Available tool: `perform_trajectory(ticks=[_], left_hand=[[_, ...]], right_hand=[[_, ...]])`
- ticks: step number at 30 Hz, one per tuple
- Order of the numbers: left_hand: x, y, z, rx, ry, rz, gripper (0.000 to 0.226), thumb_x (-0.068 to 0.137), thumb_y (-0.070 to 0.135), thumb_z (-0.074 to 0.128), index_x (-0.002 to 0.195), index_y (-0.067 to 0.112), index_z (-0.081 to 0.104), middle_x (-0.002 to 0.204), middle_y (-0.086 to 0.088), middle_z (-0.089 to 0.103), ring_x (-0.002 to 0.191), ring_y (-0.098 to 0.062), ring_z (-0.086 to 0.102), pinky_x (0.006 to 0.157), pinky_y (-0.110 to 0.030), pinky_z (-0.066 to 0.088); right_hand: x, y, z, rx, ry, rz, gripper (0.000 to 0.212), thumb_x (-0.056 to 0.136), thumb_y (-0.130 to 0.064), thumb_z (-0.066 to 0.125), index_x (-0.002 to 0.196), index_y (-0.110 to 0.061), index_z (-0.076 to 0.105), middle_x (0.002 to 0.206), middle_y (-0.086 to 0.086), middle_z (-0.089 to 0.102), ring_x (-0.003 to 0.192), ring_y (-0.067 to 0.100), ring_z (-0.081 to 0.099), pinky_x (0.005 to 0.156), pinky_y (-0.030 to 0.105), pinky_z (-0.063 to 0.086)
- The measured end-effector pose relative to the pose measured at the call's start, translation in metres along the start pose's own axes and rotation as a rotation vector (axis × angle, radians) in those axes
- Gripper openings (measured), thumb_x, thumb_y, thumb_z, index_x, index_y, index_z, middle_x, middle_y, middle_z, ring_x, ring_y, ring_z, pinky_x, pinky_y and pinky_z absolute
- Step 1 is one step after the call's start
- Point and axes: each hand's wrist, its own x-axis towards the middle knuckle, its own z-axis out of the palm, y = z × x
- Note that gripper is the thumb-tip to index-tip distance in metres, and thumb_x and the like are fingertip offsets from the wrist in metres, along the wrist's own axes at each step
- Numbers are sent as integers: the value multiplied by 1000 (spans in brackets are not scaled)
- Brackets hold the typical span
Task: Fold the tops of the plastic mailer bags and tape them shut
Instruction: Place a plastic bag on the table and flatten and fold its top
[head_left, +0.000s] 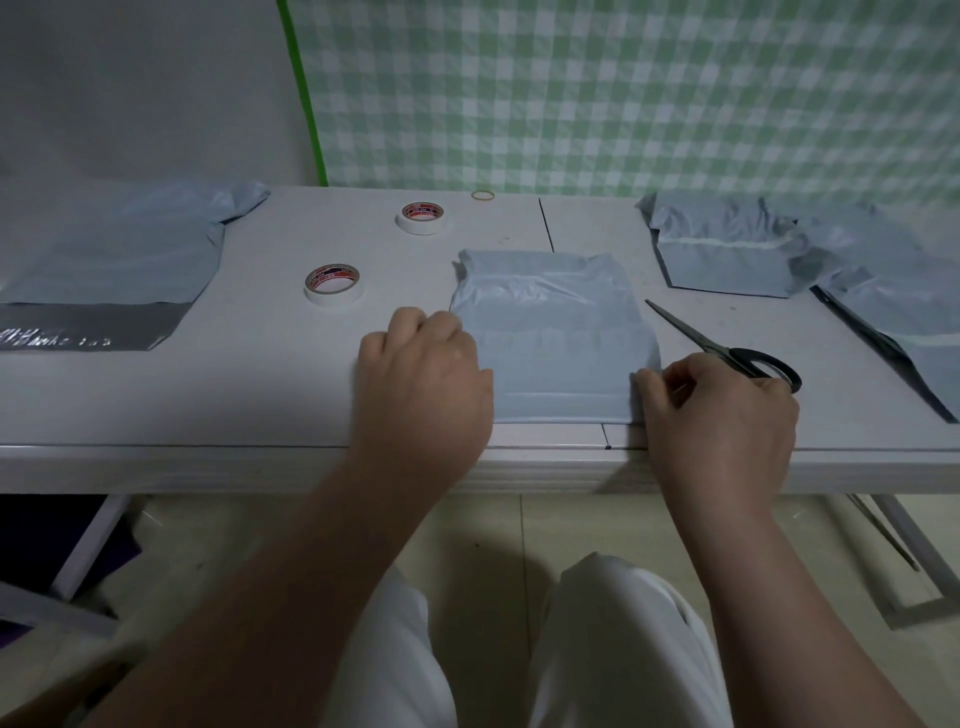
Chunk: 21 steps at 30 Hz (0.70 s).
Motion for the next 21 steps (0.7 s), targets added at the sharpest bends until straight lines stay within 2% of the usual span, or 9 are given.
perform_trajectory(ticks=[3,5,7,9,13,17,19,21], left_hand=[[-4,-7,5,-24,-18,57,17,76,24,48,68,16,61,69,1,61,75,-27,55,60,-31,34],[-6,-9,6,-103,-41,51,22,80,25,44,81,21,66,78,8,67,82,-25,57,64,-29,34],[-7,-9,7,-127,-66,66,24,81,25,44,84,23,68,85,11,69,89,-27,61,65,-30,40],[-9,-10,7,-98,-78,84,27,83,25,43,86,22,70,90,8,71,92,-30,64,65,-32,46],[-15,-11,6,-101,-107,96,42,87,32,36,105,19,71,110,-2,71,99,-37,64,73,-37,51],[-16,-9,5,-92,-138,74,47,89,34,33,111,18,71,115,-6,69,102,-38,63,79,-38,50],[-17,-9,4,-95,-141,70,47,88,34,33,111,18,70,115,-6,69,102,-38,63,80,-38,50],[-18,-9,3,-106,-137,71,48,87,35,33,112,18,70,116,-7,69,102,-39,63,82,-40,50]], right_hand=[[0,0,1,15,0,18,23,87,-37,59,87,-16,69,68,-3,51,102,33,42,74,29,25],[0,-1,1,25,1,35,22,87,-37,60,85,-17,69,68,-3,50,103,32,42,73,27,23],[-1,-2,1,27,-7,46,20,86,-38,60,83,-19,67,67,-4,50,104,32,42,72,27,21],[-1,-1,1,35,-18,53,19,86,-37,61,81,-19,66,66,-4,50,104,31,41,71,27,22],[-1,-1,0,57,-18,71,18,86,-36,63,78,-19,65,65,-5,50,104,31,41,72,28,26],[-3,-4,-1,66,17,56,15,83,-32,65,76,-19,63,63,-6,51,97,35,48,72,29,29],[-3,-4,0,0,87,-28,13,82,-29,66,82,-16,64,71,2,60,90,38,52,77,34,32],[-7,-8,-2,-37,154,-128,17,81,-27,64,92,-14,67,86,12,65,91,38,52,87,39,32]])
